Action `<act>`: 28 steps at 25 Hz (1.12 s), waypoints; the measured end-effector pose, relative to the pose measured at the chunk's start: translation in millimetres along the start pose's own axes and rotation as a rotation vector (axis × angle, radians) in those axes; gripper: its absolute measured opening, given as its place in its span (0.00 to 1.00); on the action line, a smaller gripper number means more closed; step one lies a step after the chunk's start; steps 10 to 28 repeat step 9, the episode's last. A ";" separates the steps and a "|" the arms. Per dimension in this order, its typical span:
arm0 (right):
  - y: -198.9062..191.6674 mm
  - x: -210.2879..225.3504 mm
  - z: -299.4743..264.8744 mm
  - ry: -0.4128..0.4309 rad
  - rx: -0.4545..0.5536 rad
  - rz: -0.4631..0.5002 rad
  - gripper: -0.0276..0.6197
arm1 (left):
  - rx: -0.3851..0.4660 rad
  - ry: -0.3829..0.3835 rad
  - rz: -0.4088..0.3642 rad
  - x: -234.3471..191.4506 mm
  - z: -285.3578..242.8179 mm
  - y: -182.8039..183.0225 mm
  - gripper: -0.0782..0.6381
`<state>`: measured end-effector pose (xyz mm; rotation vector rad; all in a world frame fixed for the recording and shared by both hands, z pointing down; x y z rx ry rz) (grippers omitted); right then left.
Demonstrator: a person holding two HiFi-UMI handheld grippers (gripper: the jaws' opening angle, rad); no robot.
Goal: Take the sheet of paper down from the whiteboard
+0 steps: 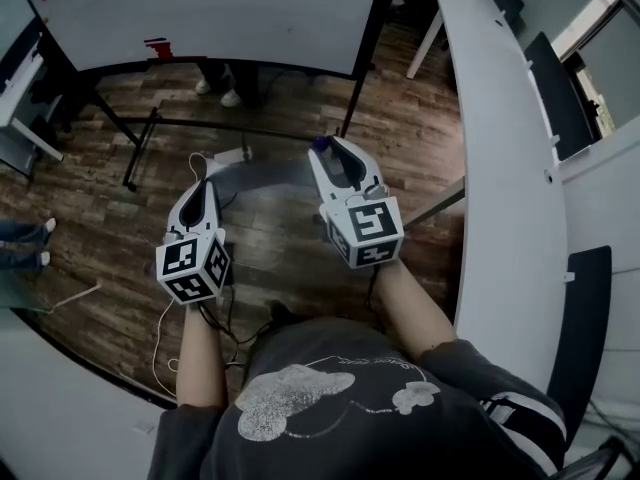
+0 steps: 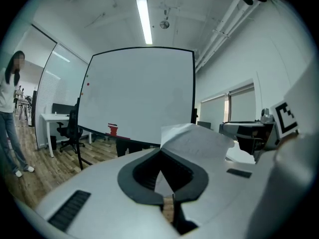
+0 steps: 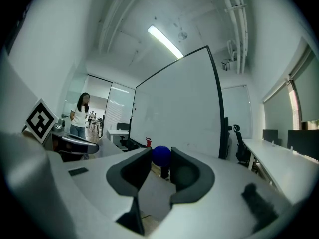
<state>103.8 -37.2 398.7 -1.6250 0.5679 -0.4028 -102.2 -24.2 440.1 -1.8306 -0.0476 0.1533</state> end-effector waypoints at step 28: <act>-6.0 -4.0 17.2 0.024 0.002 -0.007 0.24 | 0.006 0.004 0.011 15.2 13.4 1.8 0.12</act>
Point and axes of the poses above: the fingertips, and each gripper's own axes: z backward along the fingers, x to its right, y out of its top, the point moved 2 cm from there along z, backward along the fingers, and after that the axes turned 11 degrees about y, right-handed, at the moved point
